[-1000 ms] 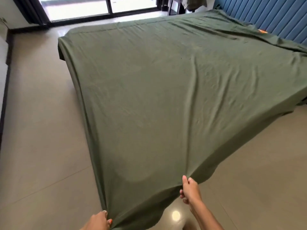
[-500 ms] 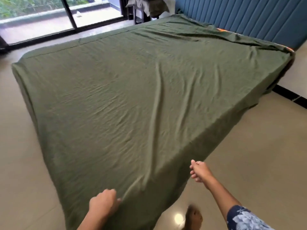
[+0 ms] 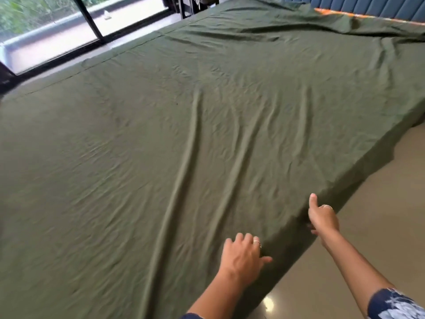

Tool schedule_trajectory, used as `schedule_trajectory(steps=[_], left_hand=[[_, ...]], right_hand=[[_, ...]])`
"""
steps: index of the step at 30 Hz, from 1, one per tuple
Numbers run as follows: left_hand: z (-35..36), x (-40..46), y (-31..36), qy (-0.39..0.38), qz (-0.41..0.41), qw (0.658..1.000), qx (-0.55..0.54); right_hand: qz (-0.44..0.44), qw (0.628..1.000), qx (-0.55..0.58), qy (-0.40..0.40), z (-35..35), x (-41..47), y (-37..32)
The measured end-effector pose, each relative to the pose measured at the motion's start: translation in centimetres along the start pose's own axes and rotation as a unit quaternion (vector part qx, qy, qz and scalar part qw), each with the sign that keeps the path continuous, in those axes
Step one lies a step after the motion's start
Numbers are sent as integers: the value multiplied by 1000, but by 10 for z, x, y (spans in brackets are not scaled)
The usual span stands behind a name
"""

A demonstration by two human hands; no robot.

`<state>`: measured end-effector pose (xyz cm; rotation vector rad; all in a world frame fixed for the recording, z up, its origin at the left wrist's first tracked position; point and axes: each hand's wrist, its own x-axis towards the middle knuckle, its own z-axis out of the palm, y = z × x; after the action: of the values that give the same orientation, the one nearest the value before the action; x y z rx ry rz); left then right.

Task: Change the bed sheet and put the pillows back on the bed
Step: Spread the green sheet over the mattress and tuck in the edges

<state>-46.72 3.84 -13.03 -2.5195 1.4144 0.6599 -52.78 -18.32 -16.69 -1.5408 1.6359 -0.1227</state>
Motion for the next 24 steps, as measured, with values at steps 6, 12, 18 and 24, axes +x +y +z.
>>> schedule_trajectory(steps=[6, 12, 18, 24], left_hand=[[-36, 30, 22, -83, 97, 991, 46], [-67, 52, 42, -213, 121, 969, 24], [-116, 117, 66, -135, 81, 987, -32], [-169, 259, 112, 11, 94, 991, -97]], right_hand=[[-60, 998, -35, -3, -19, 16, 10], [17, 997, -61, -50, -37, 36, 47], [14, 992, -109, -57, -81, 100, 9], [27, 994, -90, 53, -133, 233, -64]])
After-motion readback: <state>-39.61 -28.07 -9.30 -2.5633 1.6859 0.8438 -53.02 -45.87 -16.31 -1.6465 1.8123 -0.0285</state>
